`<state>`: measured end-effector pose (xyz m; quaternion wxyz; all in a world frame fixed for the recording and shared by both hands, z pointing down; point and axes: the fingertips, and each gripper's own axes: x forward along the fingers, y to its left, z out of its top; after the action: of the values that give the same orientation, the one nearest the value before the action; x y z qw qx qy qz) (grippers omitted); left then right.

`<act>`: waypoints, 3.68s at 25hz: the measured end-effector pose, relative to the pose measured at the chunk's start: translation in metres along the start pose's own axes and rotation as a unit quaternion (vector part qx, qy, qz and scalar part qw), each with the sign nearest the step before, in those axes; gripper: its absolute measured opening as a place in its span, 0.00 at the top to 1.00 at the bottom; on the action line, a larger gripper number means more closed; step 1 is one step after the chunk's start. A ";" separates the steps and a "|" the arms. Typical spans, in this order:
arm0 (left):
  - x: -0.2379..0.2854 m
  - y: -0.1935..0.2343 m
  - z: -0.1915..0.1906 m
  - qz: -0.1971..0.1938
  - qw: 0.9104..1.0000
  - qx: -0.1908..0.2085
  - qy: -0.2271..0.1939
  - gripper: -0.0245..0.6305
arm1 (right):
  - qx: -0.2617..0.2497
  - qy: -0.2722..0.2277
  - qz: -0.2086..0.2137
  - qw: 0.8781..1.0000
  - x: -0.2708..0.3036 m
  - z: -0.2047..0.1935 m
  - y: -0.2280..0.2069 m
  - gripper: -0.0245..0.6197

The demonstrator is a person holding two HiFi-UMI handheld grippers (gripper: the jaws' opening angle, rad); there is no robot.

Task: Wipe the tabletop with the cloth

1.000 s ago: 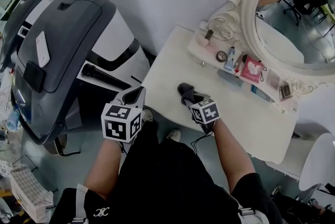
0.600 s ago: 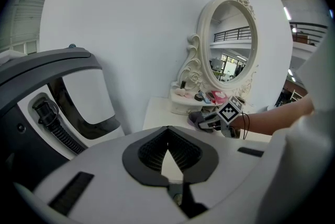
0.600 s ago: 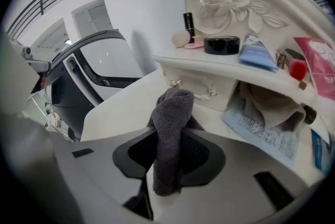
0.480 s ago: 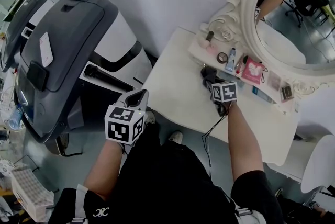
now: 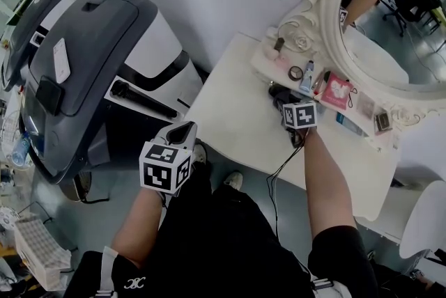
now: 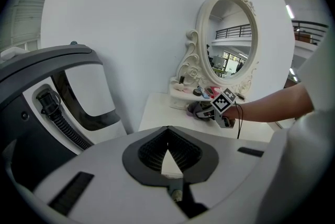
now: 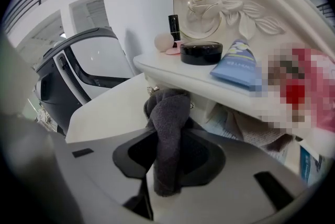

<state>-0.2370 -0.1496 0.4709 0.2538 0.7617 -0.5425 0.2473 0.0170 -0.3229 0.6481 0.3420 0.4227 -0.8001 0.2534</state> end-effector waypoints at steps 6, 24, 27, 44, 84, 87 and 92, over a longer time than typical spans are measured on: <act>0.001 -0.013 -0.011 -0.008 1.000 -0.001 0.009 0.95 | -0.008 -0.004 -0.011 1.000 -0.003 -0.002 0.007 0.79; -0.027 -0.008 -0.024 -0.062 0.998 0.012 -0.011 0.95 | -0.010 0.008 0.026 1.000 -0.042 -0.085 0.113 0.79; -0.032 -0.010 -0.034 -0.082 0.997 0.009 -0.012 0.95 | -0.006 0.007 0.018 1.000 -0.051 -0.099 0.133 0.79; -0.068 -0.017 -0.078 -0.154 0.988 0.024 -0.011 0.95 | 0.088 -0.011 -0.077 0.993 -0.089 -0.142 0.139 0.79; 0.068 -0.160 -0.026 -0.044 0.998 -0.044 0.025 0.95 | -0.092 0.010 0.049 0.995 -0.051 -0.065 -0.058 0.79; 0.064 -0.162 -0.029 -0.041 0.998 -0.044 0.025 0.95 | -0.074 0.012 0.039 0.996 -0.055 -0.064 -0.059 0.79; 0.050 -0.162 -0.033 -0.038 0.998 -0.046 0.011 0.95 | -0.067 0.021 0.033 0.997 -0.065 -0.075 -0.050 0.79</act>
<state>-0.0720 -0.1170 0.5090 0.3040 0.7663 -0.5213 0.2208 0.1112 -0.2643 0.6524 0.3780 0.3664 -0.8215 0.2190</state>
